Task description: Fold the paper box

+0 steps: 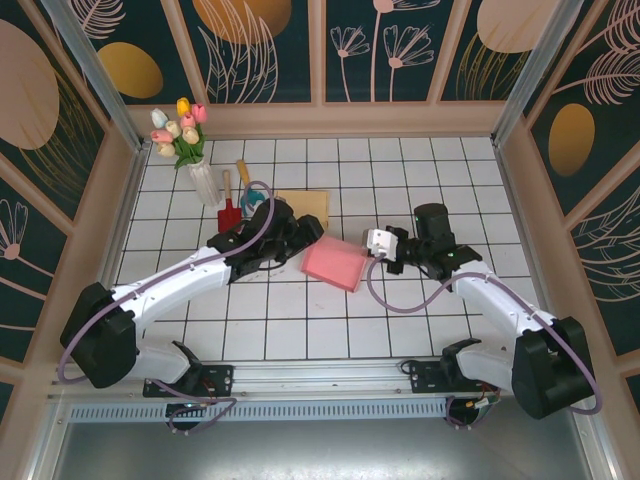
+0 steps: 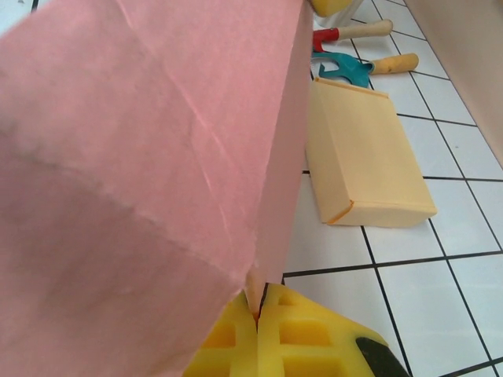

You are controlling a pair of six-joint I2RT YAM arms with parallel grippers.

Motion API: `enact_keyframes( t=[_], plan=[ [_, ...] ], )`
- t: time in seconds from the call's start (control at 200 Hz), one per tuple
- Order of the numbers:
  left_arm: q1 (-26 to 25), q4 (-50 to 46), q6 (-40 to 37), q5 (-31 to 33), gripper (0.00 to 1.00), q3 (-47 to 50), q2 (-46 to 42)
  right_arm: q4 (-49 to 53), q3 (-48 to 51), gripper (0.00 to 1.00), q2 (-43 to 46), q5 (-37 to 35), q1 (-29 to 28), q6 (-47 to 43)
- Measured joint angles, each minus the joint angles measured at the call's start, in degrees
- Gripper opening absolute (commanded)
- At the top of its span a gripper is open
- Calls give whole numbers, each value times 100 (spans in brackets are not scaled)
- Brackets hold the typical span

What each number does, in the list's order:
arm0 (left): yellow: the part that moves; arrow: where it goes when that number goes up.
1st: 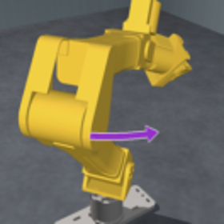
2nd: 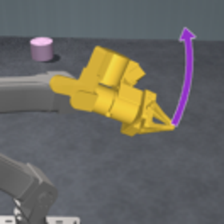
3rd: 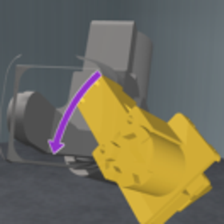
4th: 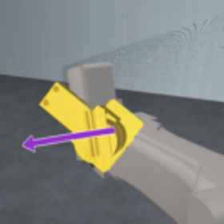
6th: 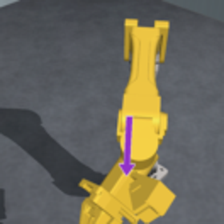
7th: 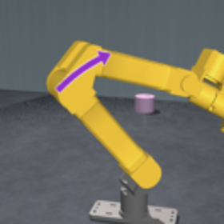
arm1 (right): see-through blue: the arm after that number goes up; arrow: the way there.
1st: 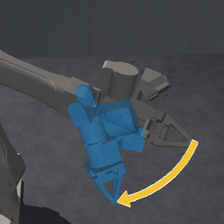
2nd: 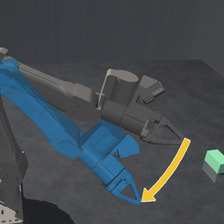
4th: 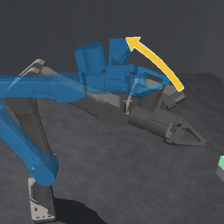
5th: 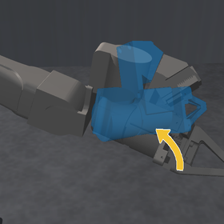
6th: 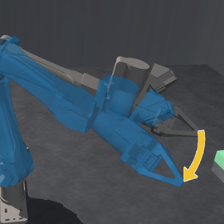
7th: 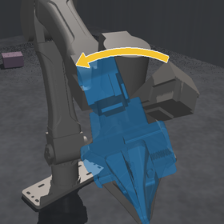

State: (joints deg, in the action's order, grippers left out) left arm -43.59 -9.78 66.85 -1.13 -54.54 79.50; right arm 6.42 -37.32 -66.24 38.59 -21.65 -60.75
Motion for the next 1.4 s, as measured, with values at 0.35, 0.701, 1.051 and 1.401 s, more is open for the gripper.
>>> enact_keyframes(
  t=[0.35, 0.701, 1.051, 1.401],
  plan=[
    [-68, 402, 83, -94, 60, 28, 396, 249, 2, 0, -238, -407, -216, -160],
    [-208, 890, -13, -72, 52, 890, 387, 455, 0, 1, -260, -1132, -527, -398],
    [-284, 1134, 31, 13, 47, 1222, 293, 715, -46, 23, -391, -1910, -1082, -734],
    [-411, 1062, 28, 15, 43, 1241, 522, 1593, -328, 49, 275, -2706, -1554, -820]
  ],
)
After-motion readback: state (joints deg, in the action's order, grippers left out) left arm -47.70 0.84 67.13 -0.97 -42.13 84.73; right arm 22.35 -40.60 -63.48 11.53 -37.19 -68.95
